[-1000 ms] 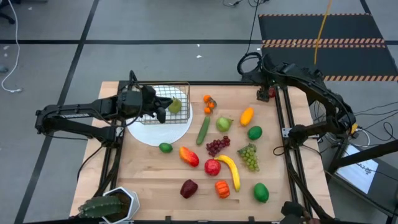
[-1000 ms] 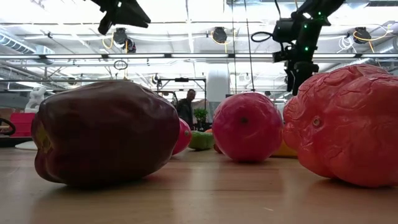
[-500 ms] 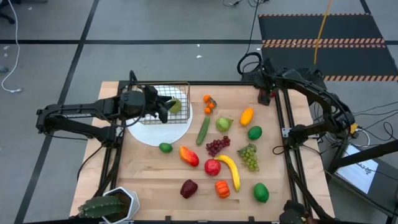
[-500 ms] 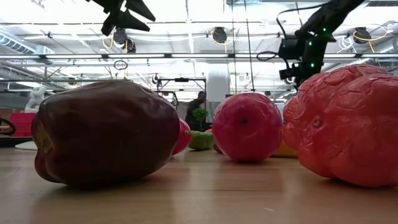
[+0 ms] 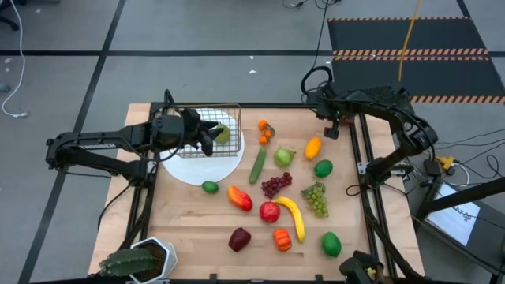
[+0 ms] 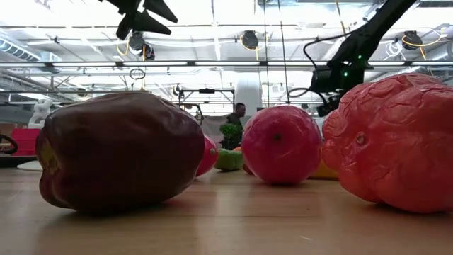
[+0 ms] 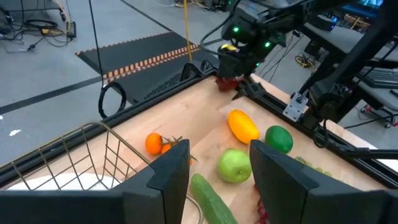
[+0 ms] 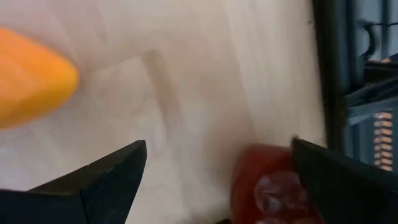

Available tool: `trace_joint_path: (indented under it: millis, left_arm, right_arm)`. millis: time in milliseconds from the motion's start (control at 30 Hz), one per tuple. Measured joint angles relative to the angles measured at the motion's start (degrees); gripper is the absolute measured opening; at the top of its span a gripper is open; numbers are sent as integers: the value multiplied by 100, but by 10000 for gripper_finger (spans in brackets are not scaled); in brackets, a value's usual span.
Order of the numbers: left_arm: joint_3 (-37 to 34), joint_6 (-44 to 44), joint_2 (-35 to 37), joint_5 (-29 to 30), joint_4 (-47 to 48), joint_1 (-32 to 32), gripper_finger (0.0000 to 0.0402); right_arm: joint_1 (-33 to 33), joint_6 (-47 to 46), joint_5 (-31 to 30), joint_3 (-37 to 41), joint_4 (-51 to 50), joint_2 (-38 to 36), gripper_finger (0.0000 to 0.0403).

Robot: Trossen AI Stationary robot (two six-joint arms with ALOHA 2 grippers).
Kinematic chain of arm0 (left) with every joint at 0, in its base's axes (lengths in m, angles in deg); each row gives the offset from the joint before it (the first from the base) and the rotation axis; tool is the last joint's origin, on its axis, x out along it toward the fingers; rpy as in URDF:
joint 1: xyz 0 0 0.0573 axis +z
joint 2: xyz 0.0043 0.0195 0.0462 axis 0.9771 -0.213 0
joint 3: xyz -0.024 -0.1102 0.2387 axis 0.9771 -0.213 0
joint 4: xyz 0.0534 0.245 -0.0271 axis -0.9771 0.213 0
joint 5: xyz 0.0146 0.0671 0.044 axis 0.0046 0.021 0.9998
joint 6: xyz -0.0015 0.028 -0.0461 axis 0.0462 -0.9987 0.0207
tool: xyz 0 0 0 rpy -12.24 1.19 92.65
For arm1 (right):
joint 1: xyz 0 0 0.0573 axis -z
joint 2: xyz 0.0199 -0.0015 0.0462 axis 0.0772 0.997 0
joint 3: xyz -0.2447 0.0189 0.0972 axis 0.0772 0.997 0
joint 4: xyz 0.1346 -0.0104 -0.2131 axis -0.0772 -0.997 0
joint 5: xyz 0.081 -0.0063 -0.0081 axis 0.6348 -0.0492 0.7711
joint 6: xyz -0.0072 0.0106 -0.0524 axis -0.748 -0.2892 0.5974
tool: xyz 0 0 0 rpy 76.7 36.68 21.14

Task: Build produce basket
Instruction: Put the top apple into the wired basket

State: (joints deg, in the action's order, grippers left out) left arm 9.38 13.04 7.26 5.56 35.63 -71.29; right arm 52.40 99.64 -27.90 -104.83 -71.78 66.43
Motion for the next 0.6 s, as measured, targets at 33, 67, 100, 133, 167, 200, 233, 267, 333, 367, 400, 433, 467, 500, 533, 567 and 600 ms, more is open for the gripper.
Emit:
trace_joint_path:
  millis: [33,67,100,133,167,200,233,267,333,367,400,433,467,500,533,567,600]
  left_arm:
    - [0,0,0,2,-28,0,170]
    - [0,0,0,2,-56,-2,170]
    - [0,0,0,2,-78,0,170]
    - [0,10,2,2,-93,0,170]
    - [0,31,0,2,-96,-2,170]
    - [0,57,1,2,-96,-10,170]
    - [0,95,0,3,-96,-21,170]
    - [0,105,1,4,-96,-31,170]
    - [0,100,0,4,-96,-55,170]
    - [0,81,0,4,-96,-55,170]
    - [0,57,0,4,-96,-55,170]
    - [0,55,0,4,-96,-55,170]
    - [0,40,2,4,-94,-55,170]
    - [0,32,0,5,-94,-53,170]
    - [0,22,1,5,-94,-52,170]
    - [0,19,1,4,-94,-54,170]
    - [0,20,1,5,-94,-55,170]
  right_arm:
    - [1,32,-3,-1,42,46,393]
    - [2,70,-1,-2,53,91,390]
    - [4,79,18,-2,44,118,385]
    - [4,81,19,-2,29,141,380]
    - [4,85,19,-2,21,168,375]
    - [4,83,17,-2,26,200,370]
    - [6,81,21,-2,25,233,364]
    - [6,81,19,-2,26,269,357]
    - [6,79,21,-2,-9,340,343]
    - [6,77,23,-2,-19,389,335]
    - [6,78,25,-2,-33,433,328]
    - [6,79,26,-2,-40,467,320]
    - [6,79,23,-2,-41,490,313]
    - [6,63,22,-2,-50,506,307]
    - [6,24,23,-2,-59,516,301]
    - [6,-33,23,-2,-60,518,295]
    - [6,-85,23,-2,-60,515,290]
